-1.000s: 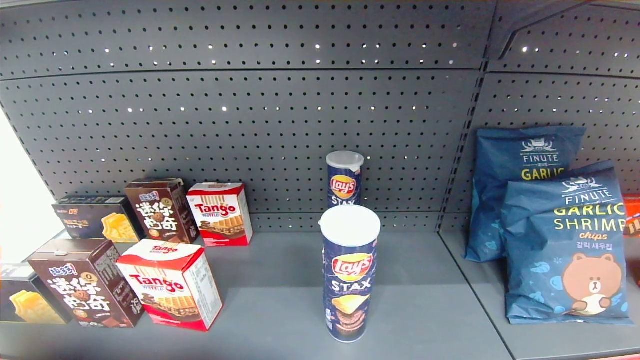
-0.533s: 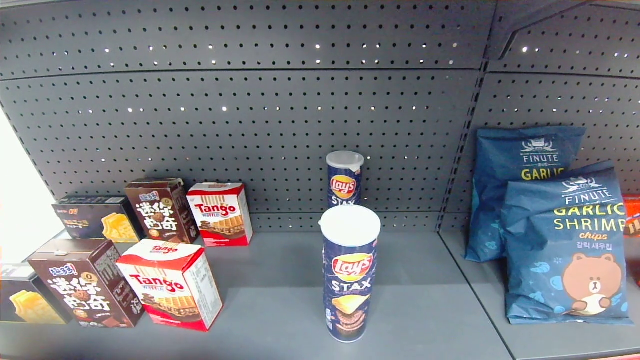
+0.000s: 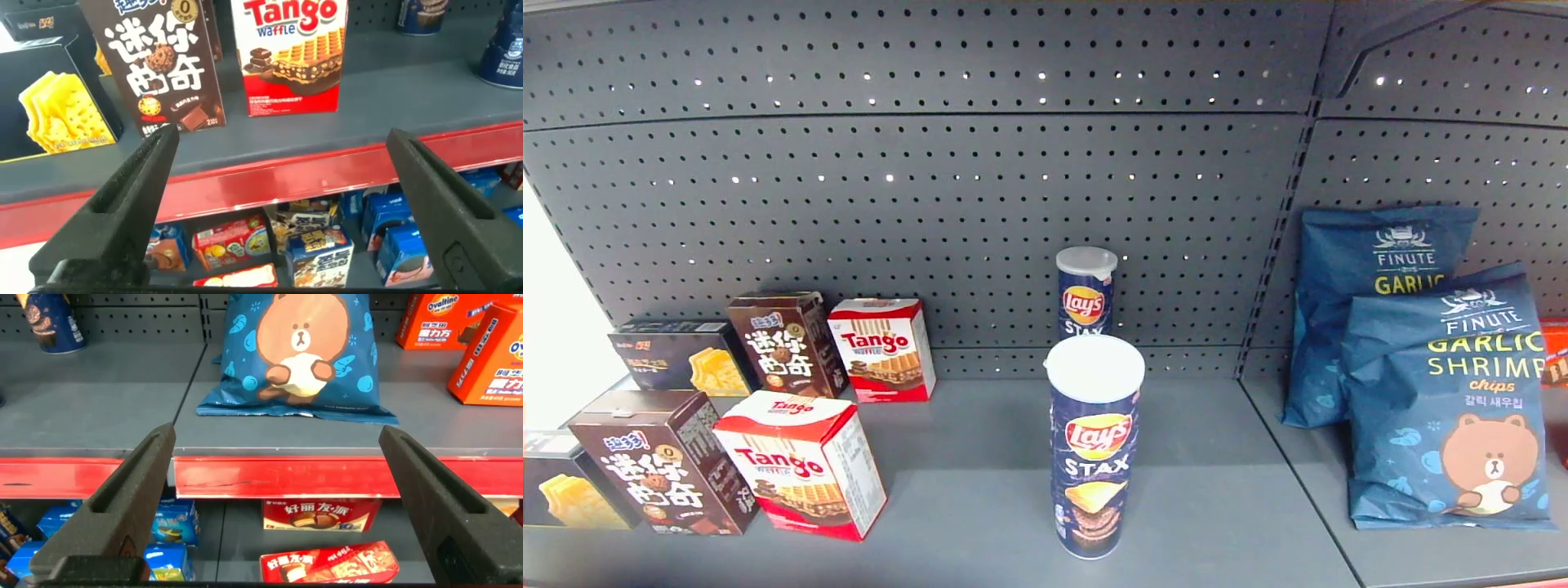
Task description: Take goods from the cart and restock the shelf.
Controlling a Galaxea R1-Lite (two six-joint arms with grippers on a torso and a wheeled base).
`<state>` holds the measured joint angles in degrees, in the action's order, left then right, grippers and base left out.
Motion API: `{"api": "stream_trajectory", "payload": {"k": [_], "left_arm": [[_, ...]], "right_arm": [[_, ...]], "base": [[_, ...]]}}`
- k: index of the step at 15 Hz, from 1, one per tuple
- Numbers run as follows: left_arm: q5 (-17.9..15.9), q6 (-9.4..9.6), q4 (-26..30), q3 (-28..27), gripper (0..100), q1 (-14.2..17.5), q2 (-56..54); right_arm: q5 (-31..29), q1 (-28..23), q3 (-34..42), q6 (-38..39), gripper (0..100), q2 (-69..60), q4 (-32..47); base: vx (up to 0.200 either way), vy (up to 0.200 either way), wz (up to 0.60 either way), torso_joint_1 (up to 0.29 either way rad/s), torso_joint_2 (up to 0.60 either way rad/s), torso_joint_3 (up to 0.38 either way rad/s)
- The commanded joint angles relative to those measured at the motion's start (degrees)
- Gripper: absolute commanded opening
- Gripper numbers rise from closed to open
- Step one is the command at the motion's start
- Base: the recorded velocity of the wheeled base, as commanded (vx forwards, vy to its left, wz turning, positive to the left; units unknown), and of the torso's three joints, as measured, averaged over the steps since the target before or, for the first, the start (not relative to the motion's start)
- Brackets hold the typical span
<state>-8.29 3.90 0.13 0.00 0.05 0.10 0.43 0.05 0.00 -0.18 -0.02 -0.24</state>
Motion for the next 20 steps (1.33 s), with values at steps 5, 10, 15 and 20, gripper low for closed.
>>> {"api": "stream_trajectory", "payload": {"k": [5,10,15,20], "left_arm": [[-0.06,0.14,0.04,0.0,100,-0.05,-0.1],[-0.06,0.05,-0.05,0.0,100,0.04,-0.1],[1.17,-1.53,-0.05,0.0,100,0.04,-0.1],[1.7,-1.7,-0.05,0.0,100,0.04,-0.1]], "right_arm": [[0.01,0.04,0.0,0.01,100,0.02,-0.02],[0.01,0.04,0.0,0.01,100,0.02,-0.02],[0.01,0.04,0.0,0.01,100,0.02,-0.02],[0.01,0.04,0.0,0.01,100,0.02,-0.02]], "base": [[-0.04,0.0,0.0,0.0,0.0,0.001],[-0.04,0.0,0.0,0.0,0.0,0.0],[0.0,0.0,0.0,0.0,0.0,0.0],[0.0,0.0,0.0,0.0,0.0,0.0]]}}
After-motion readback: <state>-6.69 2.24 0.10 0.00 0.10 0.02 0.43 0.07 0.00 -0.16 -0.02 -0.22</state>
